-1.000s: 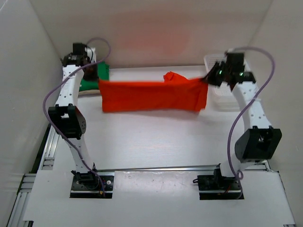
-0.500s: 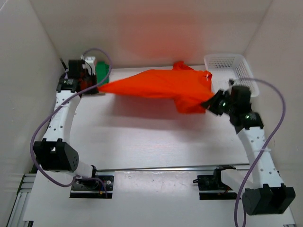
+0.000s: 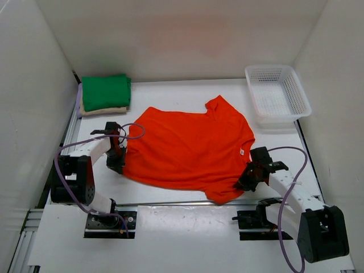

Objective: Fold and stack the t-shirts
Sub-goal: Flatten out the tshirt

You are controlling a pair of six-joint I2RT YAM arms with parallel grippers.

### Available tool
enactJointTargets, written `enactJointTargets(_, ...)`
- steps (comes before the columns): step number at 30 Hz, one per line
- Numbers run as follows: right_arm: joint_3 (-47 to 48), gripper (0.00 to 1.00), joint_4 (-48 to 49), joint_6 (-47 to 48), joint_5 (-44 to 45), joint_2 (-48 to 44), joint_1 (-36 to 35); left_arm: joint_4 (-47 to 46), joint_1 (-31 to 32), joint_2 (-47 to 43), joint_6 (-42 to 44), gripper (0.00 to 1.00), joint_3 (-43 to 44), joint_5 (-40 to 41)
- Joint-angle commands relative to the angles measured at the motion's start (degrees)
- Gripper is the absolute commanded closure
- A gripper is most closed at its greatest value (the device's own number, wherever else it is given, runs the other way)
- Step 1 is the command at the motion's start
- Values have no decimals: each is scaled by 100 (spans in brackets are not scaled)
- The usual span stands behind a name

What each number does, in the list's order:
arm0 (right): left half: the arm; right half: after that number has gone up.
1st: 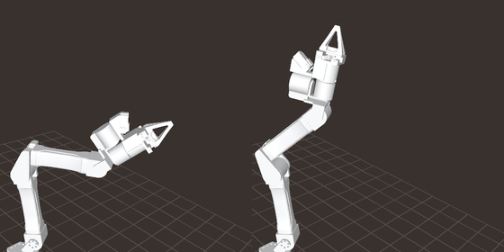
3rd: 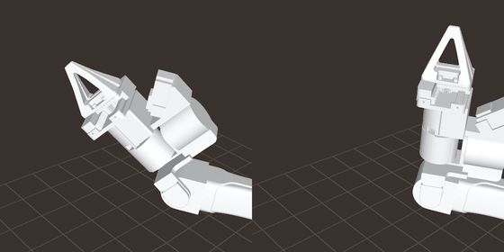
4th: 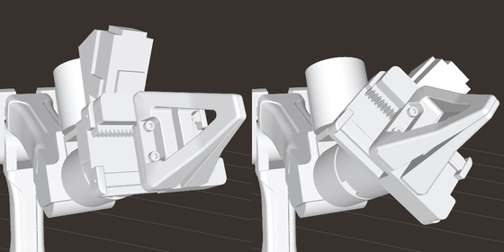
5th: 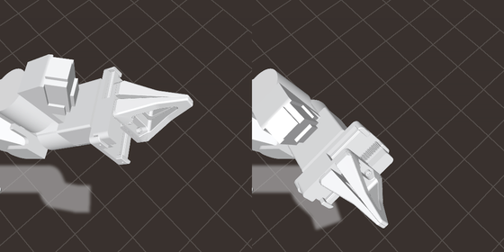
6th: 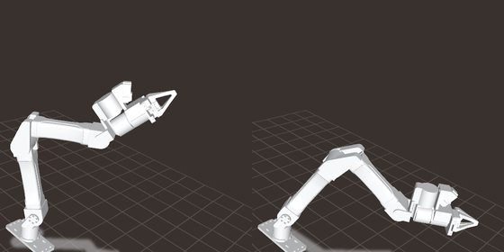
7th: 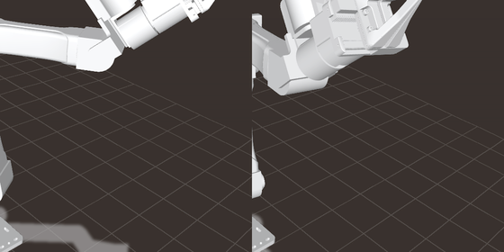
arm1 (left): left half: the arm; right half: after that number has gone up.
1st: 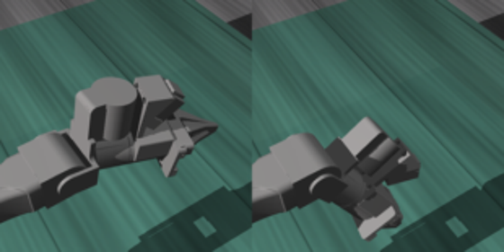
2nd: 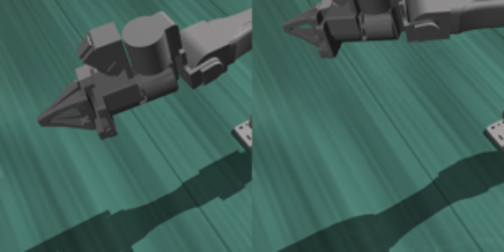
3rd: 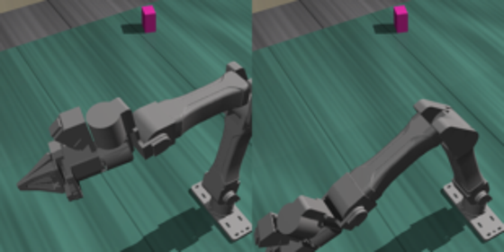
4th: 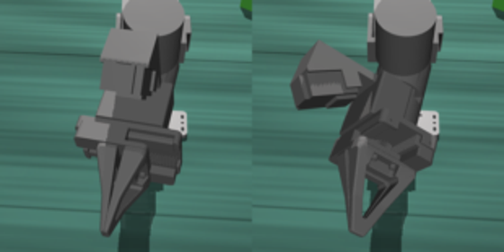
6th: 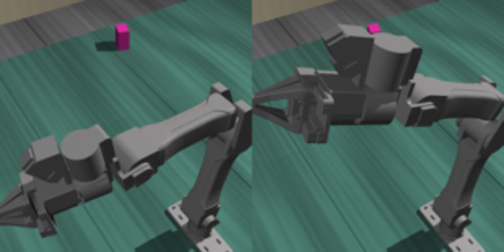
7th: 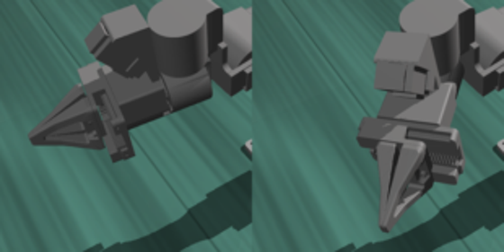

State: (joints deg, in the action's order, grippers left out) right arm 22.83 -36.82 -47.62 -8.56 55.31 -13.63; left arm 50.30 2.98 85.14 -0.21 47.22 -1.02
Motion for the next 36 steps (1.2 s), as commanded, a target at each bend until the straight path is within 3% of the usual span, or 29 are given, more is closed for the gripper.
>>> enactJointTargets(1,327,81,-79,59,336,77,-26,-363,9,-217,21,90,41,5)
enactJointTargets(4,327,64,-316,112,451,-116,-26,-363,9,-375,21,90,-11,5)
enactJointTargets(5,327,51,-396,112,451,-117,-26,-363,9,-376,21,90,-11,5)
enactJointTargets(8,459,40,-887,-28,740,-354,-280,-302,9,-499,21,90,-125,5)
enactJointTargets(14,740,44,-1942,-739,1558,-618,-1106,-302,9,-683,21,90,-240,-48)
enactJointTargets(15,740,52,-2048,-1045,1733,-679,-1281,-302,9,-683,21,90,-240,-48)
enactJointTargets(19,680,64,-2479,-1670,1971,-810,-1695,-249,9,-736,21,90,-240,-48)
enactJointTargets(24,389,54,-1971,-1523,2033,-820,-1828,-249,9,-736,21,90,-292,-48)
enactJointTargets(32,231,55,-1557,-1347,2033,-943,-1942,-249,9,-798,21,90,-293,-48)
enactJointTargets(36,64,50,-1004,-1224,2033,-636,-1942,-249,9,-736,21,90,-240,-48)
